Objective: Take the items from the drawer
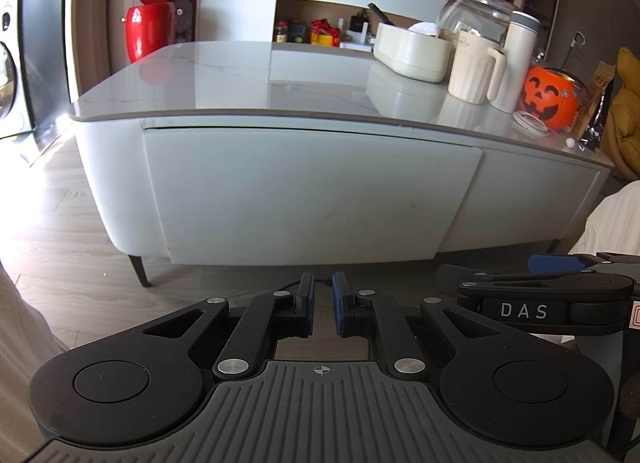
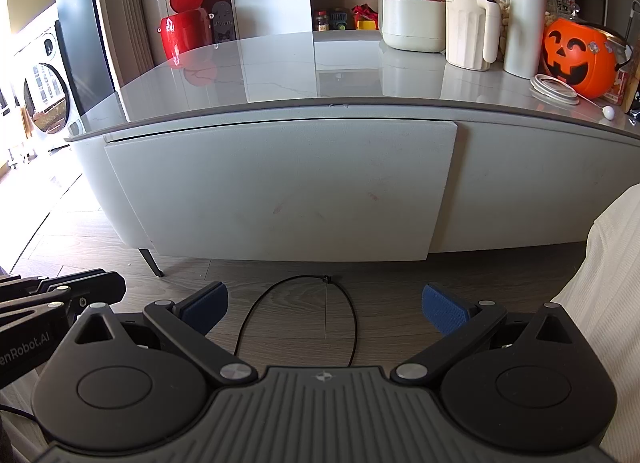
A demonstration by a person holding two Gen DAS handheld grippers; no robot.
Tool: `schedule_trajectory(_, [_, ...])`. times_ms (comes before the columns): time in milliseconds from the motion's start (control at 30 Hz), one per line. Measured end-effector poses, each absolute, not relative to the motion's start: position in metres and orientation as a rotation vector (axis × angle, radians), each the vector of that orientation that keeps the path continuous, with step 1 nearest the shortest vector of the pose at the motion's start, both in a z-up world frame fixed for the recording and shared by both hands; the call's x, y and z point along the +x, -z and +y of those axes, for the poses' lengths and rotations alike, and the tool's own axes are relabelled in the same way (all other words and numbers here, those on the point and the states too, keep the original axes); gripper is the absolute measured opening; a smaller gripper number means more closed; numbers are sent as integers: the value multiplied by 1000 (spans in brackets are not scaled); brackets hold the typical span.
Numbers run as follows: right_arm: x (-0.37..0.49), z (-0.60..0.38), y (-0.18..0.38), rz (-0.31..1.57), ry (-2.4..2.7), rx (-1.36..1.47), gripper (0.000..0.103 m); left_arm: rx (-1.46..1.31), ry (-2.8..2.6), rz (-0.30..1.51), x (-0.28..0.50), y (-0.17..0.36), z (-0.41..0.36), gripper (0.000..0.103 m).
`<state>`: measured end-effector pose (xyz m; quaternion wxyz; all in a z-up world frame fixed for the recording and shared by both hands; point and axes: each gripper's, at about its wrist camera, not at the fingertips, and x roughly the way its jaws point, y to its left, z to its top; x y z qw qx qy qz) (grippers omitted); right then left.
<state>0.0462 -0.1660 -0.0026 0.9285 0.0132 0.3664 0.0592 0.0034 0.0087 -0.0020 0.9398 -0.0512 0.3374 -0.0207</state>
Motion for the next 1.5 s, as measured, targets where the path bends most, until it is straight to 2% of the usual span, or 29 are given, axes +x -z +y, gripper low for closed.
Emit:
schedule_trajectory(600, [51, -169, 1, 795, -151, 55, 103, -113, 35, 721, 9, 3, 15, 12])
schedule_trajectory(933, [81, -177, -3, 869, -202, 70, 103, -38, 81, 686, 53, -14, 27, 12])
schedule_trajectory(1100, [111, -187, -8, 872, -235, 86, 103, 8, 100, 665, 89, -24, 52, 12])
schedule_trajectory(1300, [140, -188, -27, 768, -332, -85, 103, 112, 65, 615, 137, -33, 101, 14])
schedule_trajectory(1500, [172, -194, -27, 668, -439, -287, 103, -24, -70, 584, 157, -25, 168, 14])
